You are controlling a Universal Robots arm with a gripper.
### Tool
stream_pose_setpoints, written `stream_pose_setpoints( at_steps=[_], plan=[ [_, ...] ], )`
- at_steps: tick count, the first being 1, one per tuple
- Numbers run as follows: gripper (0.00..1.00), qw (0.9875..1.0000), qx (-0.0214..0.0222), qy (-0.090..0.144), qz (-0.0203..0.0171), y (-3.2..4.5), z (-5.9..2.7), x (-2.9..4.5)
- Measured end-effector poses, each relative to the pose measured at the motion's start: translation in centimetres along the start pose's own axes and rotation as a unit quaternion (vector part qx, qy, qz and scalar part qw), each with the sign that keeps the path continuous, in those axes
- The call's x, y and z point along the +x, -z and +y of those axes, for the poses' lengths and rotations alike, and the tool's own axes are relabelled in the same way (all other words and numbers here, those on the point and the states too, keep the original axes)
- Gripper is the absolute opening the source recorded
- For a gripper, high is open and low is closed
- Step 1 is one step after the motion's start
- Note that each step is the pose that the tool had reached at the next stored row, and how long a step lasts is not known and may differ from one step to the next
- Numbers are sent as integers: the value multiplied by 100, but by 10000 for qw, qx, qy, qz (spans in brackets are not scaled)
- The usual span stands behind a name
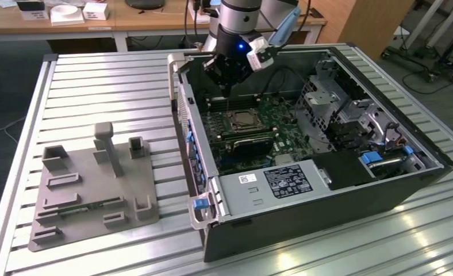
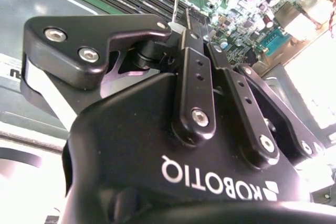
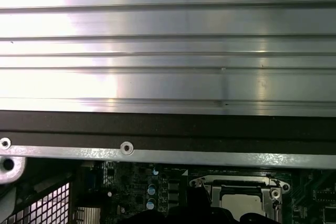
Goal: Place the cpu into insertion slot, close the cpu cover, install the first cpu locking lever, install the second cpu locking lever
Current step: 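Install the first cpu locking lever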
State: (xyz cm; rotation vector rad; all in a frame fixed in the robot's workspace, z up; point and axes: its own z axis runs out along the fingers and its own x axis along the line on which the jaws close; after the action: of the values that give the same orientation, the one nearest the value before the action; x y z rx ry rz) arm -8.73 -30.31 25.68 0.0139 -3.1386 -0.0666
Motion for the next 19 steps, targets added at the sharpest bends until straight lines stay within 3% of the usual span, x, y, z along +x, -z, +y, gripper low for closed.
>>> stream_pose_setpoints(
  at_steps=[19],
  plan=[
    [10, 10000, 1, -1, 1, -23, -2, -128]
  ],
)
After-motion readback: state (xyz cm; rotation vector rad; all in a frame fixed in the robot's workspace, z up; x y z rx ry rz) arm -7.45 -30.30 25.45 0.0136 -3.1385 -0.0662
